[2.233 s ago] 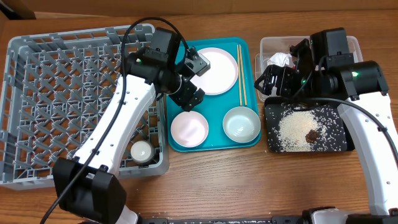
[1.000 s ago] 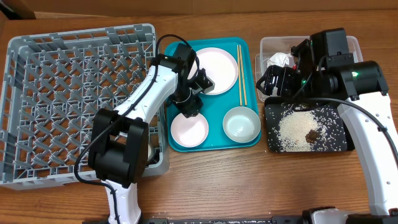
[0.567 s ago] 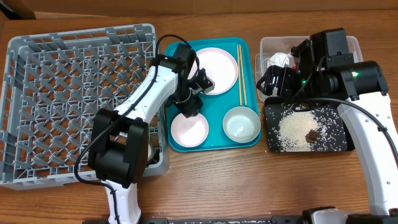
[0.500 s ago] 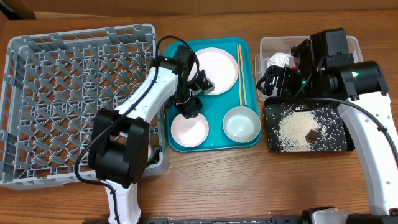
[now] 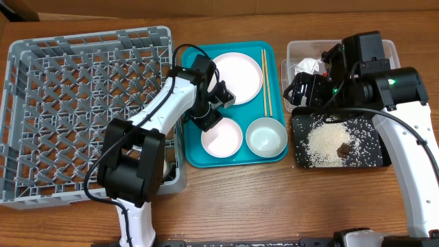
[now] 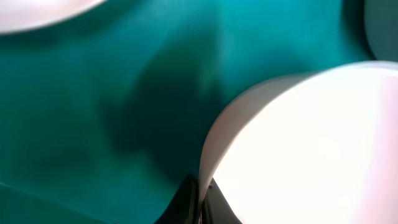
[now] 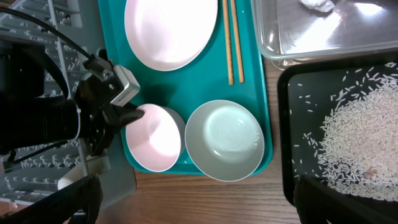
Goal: Sort waste into correct bins and load items into the dishwasher
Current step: 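Lower the left gripper and grasp the pink bowl's rim, then carry the pink bowl to the rack's back edge and set it down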
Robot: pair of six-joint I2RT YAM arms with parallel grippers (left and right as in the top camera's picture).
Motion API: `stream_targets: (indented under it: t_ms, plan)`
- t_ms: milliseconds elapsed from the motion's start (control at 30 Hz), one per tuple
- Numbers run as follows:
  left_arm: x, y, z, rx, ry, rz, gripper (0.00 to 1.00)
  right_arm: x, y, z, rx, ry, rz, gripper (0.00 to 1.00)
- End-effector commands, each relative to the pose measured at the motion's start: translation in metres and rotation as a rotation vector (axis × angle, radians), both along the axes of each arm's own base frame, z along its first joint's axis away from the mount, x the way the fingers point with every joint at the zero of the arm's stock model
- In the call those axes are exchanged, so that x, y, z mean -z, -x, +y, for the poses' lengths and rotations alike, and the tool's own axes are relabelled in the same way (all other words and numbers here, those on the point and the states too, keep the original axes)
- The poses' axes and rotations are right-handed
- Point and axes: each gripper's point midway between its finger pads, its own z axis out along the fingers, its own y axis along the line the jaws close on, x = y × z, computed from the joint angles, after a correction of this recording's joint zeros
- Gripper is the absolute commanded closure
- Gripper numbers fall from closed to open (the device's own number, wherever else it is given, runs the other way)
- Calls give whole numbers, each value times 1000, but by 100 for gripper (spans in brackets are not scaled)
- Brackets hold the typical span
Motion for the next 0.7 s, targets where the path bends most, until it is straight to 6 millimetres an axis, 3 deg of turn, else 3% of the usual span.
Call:
stream_targets:
  t_ms: [0,200,467,500,667]
  plan:
    - [-3,-2,-3,-24,2,5,96,-6,-2,-1,-3,5,-26,0]
    - [-29,-8,-5,-32,4,1,96,-6,-1,-1,-3,6,-20,0]
    - [-106,-32,-10,-101,43,-86,96,-6,-1,-1,-3,6,-20,0]
    - [-122,-40,-4,-162,40,-116,96,-6,-1,-1,-3,6,-20,0]
    - [-159,-57,22,-350,28,-180,96,-6,-1,-1,-3,6,-20,0]
